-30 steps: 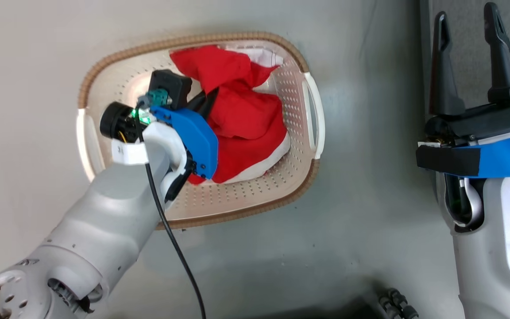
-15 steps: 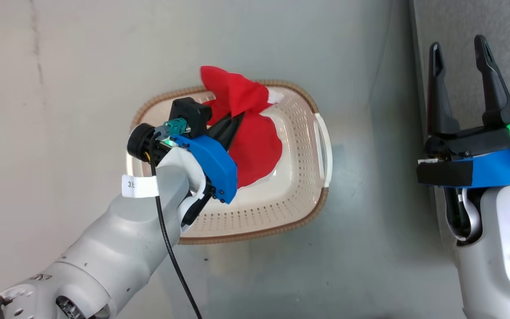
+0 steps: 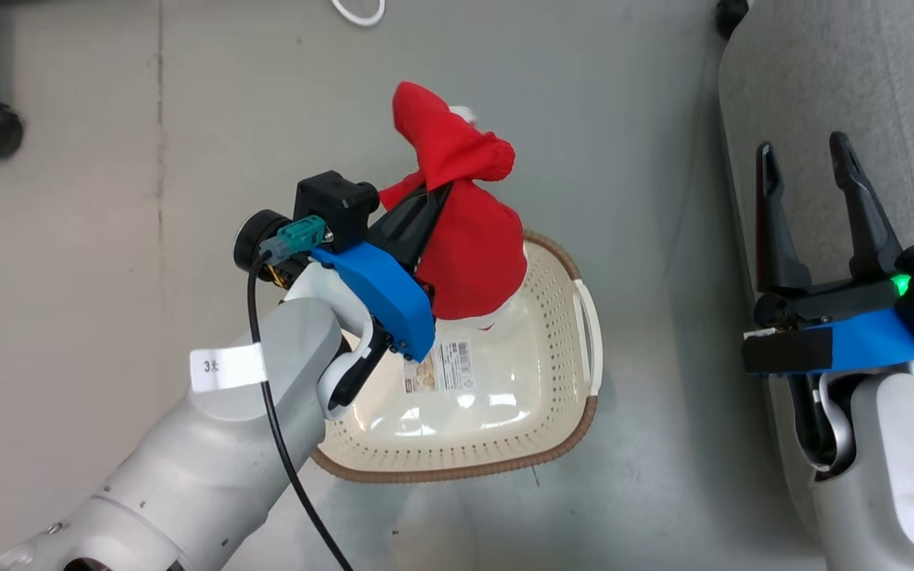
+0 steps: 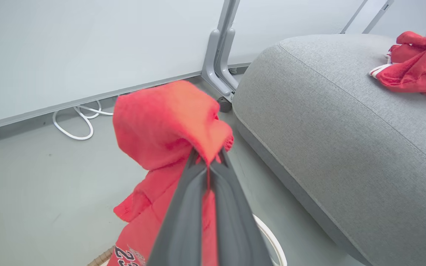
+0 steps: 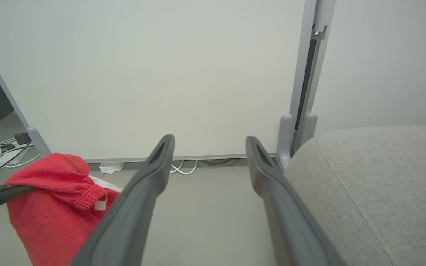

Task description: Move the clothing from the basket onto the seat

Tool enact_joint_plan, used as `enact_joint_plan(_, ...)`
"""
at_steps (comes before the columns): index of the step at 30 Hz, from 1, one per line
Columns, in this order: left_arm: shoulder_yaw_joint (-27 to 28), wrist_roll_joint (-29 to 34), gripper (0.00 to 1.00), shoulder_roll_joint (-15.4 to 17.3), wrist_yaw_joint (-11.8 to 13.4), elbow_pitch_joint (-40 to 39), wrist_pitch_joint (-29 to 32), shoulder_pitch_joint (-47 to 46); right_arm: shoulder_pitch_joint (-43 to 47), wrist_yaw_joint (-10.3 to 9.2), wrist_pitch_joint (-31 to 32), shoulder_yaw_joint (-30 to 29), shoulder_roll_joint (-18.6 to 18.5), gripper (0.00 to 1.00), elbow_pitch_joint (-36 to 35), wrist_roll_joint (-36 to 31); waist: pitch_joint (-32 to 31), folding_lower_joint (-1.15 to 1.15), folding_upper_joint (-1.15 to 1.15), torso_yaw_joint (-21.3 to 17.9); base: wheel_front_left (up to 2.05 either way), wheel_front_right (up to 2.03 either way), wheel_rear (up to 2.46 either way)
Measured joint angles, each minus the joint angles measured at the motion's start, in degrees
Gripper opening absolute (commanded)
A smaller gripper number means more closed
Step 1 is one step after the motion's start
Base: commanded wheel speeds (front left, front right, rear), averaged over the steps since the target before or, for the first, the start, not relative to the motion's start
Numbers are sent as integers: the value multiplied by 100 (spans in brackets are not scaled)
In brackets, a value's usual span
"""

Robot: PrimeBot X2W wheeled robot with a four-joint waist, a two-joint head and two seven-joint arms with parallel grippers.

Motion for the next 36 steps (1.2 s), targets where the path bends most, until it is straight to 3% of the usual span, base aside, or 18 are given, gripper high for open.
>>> enact_joint_plan(13, 801, 903, 0, -55, 0, -673, 0, 430, 459, 0, 0, -51, 23, 100, 201, 51, -989, 0, 0, 110, 0, 0, 0)
enact_joint_plan(36, 823, 1232, 0, 36, 0, -1472, 0, 713, 1176, 0, 0, -199, 122, 100, 464, 135, -2262, 0, 0, 267, 0, 0, 0)
